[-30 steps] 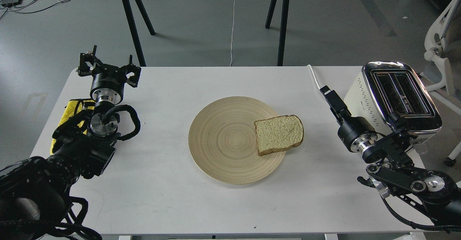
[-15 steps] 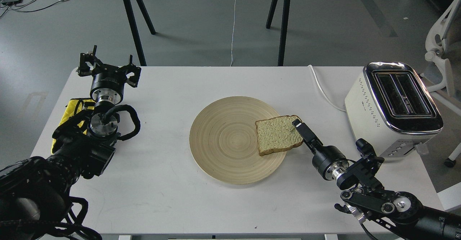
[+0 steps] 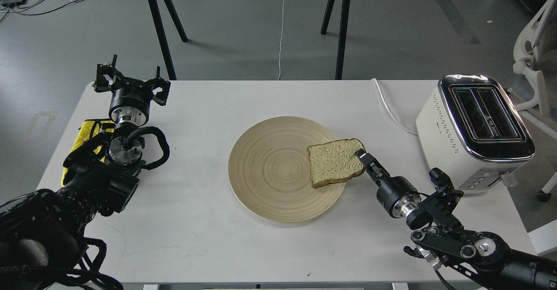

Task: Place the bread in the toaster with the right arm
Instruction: 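Close the right gripper on the edge of the bread slice, then lift the bread slice off the plate and raise it above the toaster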

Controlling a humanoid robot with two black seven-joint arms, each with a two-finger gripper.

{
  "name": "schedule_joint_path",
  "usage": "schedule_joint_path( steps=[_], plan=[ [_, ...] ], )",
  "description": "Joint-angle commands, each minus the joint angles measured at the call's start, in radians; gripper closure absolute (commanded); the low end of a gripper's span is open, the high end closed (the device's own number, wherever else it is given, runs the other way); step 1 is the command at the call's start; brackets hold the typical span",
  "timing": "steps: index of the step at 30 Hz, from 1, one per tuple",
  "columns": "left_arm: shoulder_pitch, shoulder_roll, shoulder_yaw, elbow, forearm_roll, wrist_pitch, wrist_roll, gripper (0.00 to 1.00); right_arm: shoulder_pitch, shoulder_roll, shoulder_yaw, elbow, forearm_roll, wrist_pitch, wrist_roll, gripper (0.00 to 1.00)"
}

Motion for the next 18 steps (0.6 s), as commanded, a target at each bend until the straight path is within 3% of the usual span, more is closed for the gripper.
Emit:
schedule_joint_path(
  steps=[1, 6, 9, 12, 18],
  plan=[
    [0.0, 0.0, 0.0, 0.0, 0.0, 0.0, 0.0, 0.0, 0.002, -0.005, 0.013, 0.017, 0.004, 0.0, 0.0, 1.0],
    [0.0, 0.0, 0.0, 0.0, 0.0, 0.0, 0.0, 0.0, 0.016, -0.054, 0.114, 0.122, 0.004, 0.0, 0.001, 1.0],
    [0.0, 0.0, 0.002, 0.0, 0.0, 0.0, 0.0, 0.0, 0.054, -0.165, 0.204, 0.224, 0.004, 0.0, -0.009, 1.0],
    [0.0, 0.0, 0.002, 0.0, 0.0, 0.0, 0.0, 0.0, 0.144, -0.347, 0.228, 0.318, 0.016, 0.0, -0.031, 1.0],
    [0.0, 0.0, 0.002, 0.0, 0.0, 0.0, 0.0, 0.0, 0.28, -0.735, 0.213, 0.366, -0.009, 0.033, -0.022, 1.0]
  ],
)
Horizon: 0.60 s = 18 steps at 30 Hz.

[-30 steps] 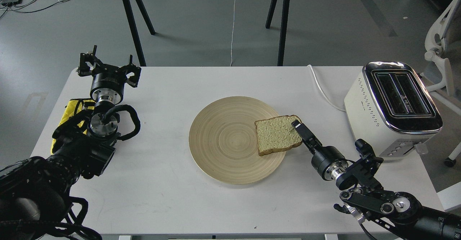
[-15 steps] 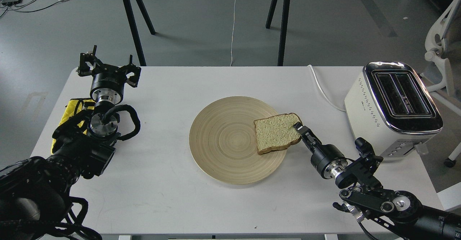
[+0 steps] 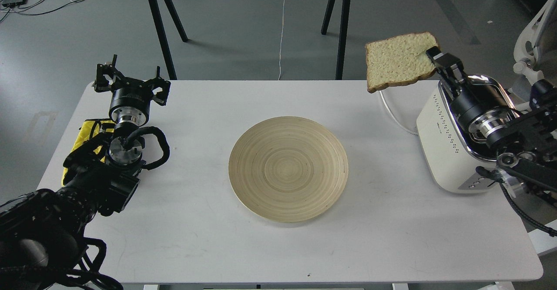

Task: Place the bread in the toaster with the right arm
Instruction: 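Lift the bread slice off the plate and raise it above the toaster, then lower the held bread slice into the toaster slot with the right gripper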

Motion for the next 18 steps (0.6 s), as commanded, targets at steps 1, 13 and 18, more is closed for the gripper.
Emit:
schedule_joint_path(
  steps=[1, 13, 18],
  plan=[
    [0.0, 0.0, -0.001, 0.0, 0.0, 0.0, 0.0, 0.0, 0.062, -0.224, -0.006, 0.009, -0.048, 0.073, 0.009, 1.0],
    [0.0, 0.0, -0.001, 0.0, 0.0, 0.0, 0.0, 0.0, 0.045, -0.413, -0.129, -0.006, -0.306, 0.21, 0.023, 1.0],
    [0.0, 0.0, 0.001, 0.0, 0.0, 0.0, 0.0, 0.0, 0.045, -0.356, -0.184, -0.04, -0.307, 0.202, 0.023, 1.0]
  ],
)
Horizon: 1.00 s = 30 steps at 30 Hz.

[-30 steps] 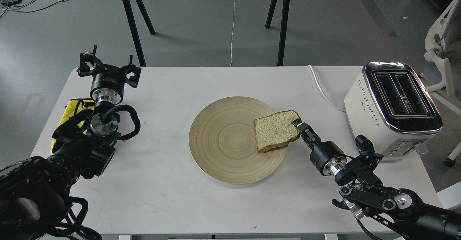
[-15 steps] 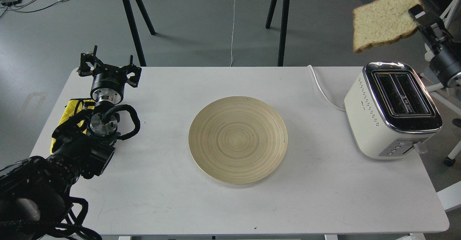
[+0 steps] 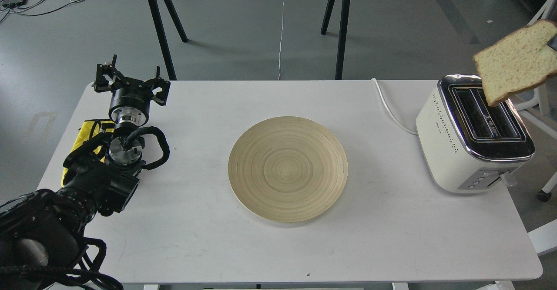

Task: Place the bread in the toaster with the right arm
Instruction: 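Lower the held bread slice into the toaster slot with the right gripper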

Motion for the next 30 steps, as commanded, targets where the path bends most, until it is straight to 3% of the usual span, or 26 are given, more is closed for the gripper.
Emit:
schedule_joint_path(
  steps=[1, 14, 30],
  plan=[
    [0.0, 0.0, 0.0, 0.0, 0.0, 0.0, 0.0, 0.0, 0.002, 0.044, -0.041, -0.031, 0.0, -0.006, 0.0, 1.0],
    [0.0, 0.0, 0.0, 0.0, 0.0, 0.0, 0.0, 0.0, -0.02, 0.067, -0.051, -0.105, 0.0, -0.008, 0.0, 1.0],
    [0.0, 0.0, 0.001, 0.0, 0.0, 0.0, 0.0, 0.0, -0.081, 0.188, -0.051, -0.197, -0.002, -0.008, 0.0, 1.0]
  ],
)
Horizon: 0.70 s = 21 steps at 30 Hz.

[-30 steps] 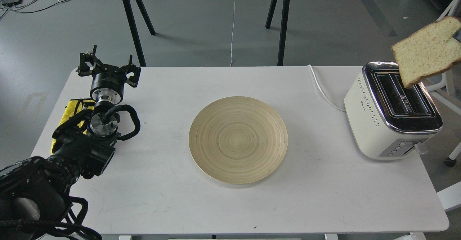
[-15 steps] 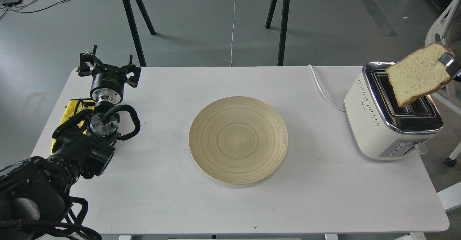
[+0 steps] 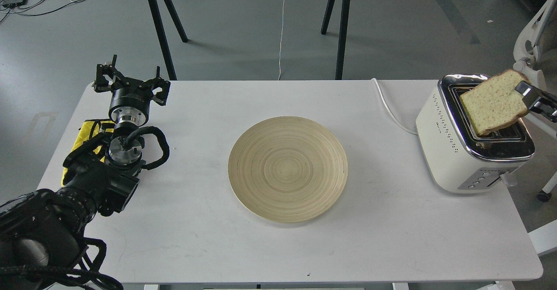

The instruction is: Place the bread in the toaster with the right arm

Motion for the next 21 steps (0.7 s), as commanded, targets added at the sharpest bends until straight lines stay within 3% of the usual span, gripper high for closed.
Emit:
schedule_joint_path(
  steps=[1, 6, 8, 10, 15, 21],
  plan=[
    [0.0, 0.0, 0.002, 0.0, 0.0, 0.0, 0.0, 0.0, -0.02, 0.033, 0.0, -0.024, 0.0, -0.002, -0.002, 1.0],
    [0.0, 0.0, 0.0, 0.0, 0.0, 0.0, 0.0, 0.0, -0.046, 0.107, 0.0, -0.03, 0.0, -0.003, -0.003, 0.9],
    [0.0, 0.0, 0.002, 0.0, 0.0, 0.0, 0.0, 0.0, -0.047, 0.134, 0.0, -0.032, 0.002, -0.003, -0.003, 0.73],
    [0.0, 0.0, 0.0, 0.0, 0.0, 0.0, 0.0, 0.0, -0.047, 0.154, 0.003, -0.032, 0.003, -0.006, -0.003, 0.25],
    [0.0, 0.0, 0.002, 0.0, 0.0, 0.0, 0.0, 0.0, -0.034, 0.144, 0.04, -0.003, 0.015, -0.006, -0.002, 0.03],
    [0.0, 0.0, 0.0, 0.0, 0.0, 0.0, 0.0, 0.0, 0.015, 0.022, 0.201, 0.062, 0.025, 0.012, -0.017, 0.02]
  ],
)
